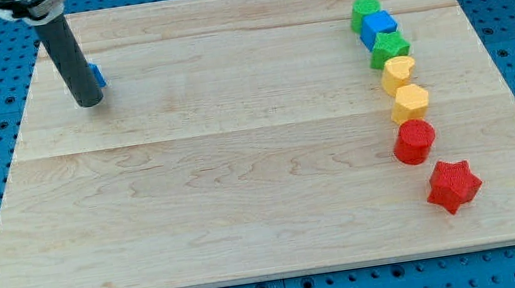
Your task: Slide the triangle towards top right
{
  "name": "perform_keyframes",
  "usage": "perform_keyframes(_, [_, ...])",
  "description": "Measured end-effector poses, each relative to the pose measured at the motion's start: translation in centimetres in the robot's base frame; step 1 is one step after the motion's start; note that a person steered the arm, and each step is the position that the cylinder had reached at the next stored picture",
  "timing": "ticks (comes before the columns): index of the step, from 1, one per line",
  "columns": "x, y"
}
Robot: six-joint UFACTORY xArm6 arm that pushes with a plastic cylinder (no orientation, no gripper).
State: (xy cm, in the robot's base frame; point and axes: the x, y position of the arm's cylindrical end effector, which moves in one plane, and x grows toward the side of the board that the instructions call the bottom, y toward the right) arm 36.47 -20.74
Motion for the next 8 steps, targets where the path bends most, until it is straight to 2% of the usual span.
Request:
perform_keyframes(3, [-5.9,-4.1])
perform_keyframes(4, [-8.6,0.5])
perform_keyframes(5, [-8.0,8.4])
perform_keyframes(7, [-7.7,19.8])
perform_keyframes(8, [-7.2,21.7])
